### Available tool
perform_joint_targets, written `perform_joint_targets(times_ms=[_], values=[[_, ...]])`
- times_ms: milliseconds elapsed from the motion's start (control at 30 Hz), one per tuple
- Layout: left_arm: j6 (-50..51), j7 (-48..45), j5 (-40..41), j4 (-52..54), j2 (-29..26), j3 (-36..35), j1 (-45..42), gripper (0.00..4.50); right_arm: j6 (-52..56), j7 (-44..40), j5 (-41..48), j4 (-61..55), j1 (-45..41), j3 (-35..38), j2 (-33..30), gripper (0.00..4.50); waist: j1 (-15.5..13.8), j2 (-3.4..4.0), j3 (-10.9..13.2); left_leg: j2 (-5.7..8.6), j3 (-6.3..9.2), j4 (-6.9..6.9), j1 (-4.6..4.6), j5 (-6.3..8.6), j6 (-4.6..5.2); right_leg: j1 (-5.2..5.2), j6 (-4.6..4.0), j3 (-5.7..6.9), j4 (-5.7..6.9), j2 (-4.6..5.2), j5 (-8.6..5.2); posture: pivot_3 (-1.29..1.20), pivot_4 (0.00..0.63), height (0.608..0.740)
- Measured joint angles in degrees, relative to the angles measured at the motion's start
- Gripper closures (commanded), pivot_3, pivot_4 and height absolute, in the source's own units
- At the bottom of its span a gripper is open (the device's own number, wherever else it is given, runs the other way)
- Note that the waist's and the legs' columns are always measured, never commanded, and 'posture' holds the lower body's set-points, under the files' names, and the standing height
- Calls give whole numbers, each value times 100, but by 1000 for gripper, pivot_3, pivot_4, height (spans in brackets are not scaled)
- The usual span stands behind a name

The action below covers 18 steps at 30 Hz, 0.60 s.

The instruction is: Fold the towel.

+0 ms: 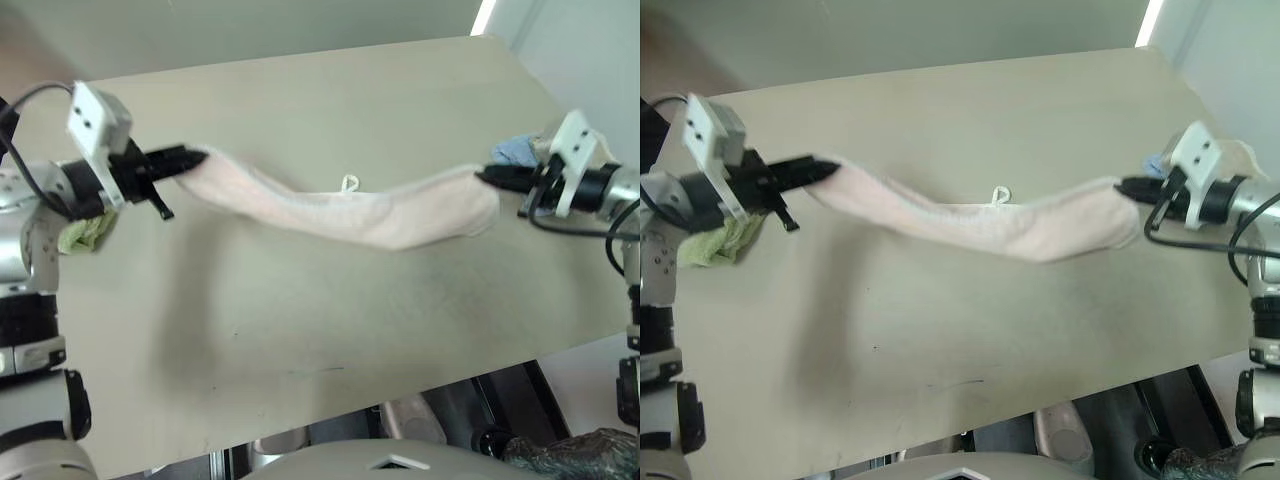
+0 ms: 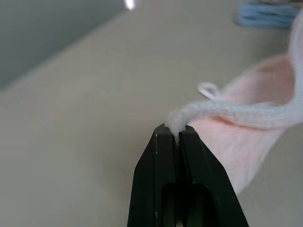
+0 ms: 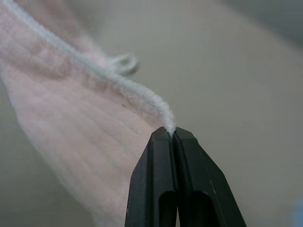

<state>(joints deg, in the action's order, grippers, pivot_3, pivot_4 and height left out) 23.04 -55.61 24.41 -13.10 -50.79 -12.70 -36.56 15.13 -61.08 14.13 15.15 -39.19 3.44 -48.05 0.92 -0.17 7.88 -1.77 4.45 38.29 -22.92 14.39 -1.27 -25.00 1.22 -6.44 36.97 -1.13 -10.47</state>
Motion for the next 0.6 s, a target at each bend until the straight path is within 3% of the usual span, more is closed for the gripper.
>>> perform_joint_targets(times_ms=[133, 267, 367, 433, 600], values=[[-769, 1239, -581, -1554, 334, -3, -1614, 4500, -743, 671, -377, 1281, -1202, -3, 235, 4460, 0, 1, 1, 2, 0, -1, -19, -1, 3, -18, 53, 0, -9, 7, 43, 0, 150, 740], [-1570, 1637, -865, -2400, 452, 9, -2460, 4500, -1322, 1069, -486, 1999, -1946, -2, 464, 4460, 23, 1, 1, 2, 2, -20, -24, 8, 18, -29, 54, 0, -18, 6, 29, 0, 150, 740], [-1756, 1523, -868, -2668, 482, 36, -2547, 4500, -1457, 1112, -488, 2240, -2039, -2, 535, 4460, 26, 1, 1, 3, 9, -28, -60, 7, 16, -68, 55, 2, -18, 3, 21, 0, 150, 740], [-1768, 1307, -863, -2694, 477, 59, -2457, 4500, -1459, 1078, -475, 2237, -1887, -2, 543, 4460, 27, 1, 0, 3, 12, -20, -114, -26, -41, -121, 56, 3, -15, 3, 21, 0, 150, 740], [-1459, 492, -689, -2263, 288, 59, -1489, 4500, -1180, 608, -325, 1616, -906, -17, 539, 4460, 33, 1, 1, 2, 6, -13, -162, -38, -61, -163, 62, 0, -16, 3, 18, 0, 150, 740]])
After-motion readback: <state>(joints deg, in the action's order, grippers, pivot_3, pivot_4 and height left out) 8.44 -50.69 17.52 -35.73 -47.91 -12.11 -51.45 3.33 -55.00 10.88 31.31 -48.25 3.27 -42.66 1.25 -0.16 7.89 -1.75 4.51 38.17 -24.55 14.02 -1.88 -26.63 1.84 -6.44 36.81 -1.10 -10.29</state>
